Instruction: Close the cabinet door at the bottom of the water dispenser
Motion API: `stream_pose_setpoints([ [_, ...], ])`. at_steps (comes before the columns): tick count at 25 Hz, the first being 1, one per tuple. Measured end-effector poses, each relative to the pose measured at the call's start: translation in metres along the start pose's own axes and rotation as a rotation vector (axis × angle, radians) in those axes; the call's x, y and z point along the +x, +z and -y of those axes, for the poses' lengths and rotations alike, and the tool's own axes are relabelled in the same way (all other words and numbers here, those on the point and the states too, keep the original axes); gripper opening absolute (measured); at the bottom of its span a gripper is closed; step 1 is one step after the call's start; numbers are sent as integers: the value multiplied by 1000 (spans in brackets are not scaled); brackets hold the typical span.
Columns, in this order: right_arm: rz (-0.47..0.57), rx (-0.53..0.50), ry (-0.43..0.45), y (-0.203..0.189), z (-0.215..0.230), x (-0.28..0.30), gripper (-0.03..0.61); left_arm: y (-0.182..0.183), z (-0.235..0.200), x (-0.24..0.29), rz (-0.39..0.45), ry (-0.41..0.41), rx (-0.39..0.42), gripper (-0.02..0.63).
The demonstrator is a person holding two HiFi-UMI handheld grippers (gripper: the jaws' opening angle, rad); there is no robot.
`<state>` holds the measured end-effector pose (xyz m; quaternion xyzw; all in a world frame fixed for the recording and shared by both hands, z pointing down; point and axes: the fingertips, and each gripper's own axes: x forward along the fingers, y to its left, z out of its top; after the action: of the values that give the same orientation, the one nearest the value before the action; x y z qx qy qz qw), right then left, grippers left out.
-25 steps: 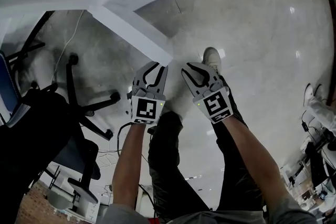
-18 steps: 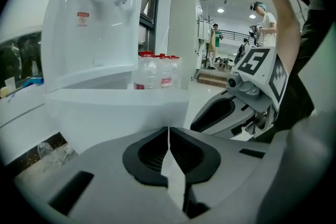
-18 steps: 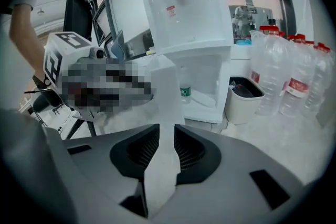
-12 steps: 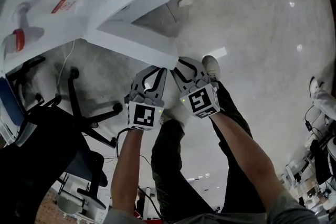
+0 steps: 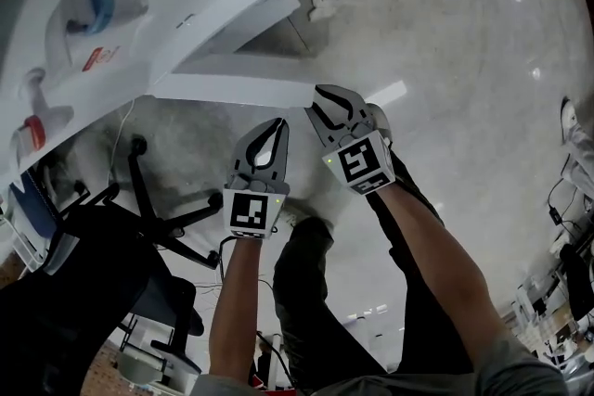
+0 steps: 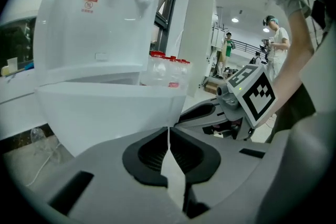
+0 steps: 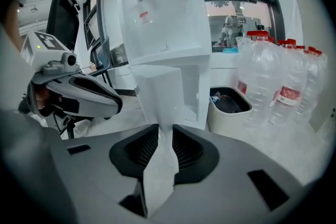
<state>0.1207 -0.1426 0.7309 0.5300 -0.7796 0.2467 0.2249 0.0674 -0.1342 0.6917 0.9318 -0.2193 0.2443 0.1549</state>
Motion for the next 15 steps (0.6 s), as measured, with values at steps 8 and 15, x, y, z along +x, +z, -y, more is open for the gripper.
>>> stream_pose_setpoints([
  [8, -15, -90, 61, 17, 27, 10, 86, 7, -18, 5, 27, 142, -149, 18],
  [15, -11, -120, 100, 34, 54, 24, 86, 27, -24, 20, 70, 196, -195, 18],
])
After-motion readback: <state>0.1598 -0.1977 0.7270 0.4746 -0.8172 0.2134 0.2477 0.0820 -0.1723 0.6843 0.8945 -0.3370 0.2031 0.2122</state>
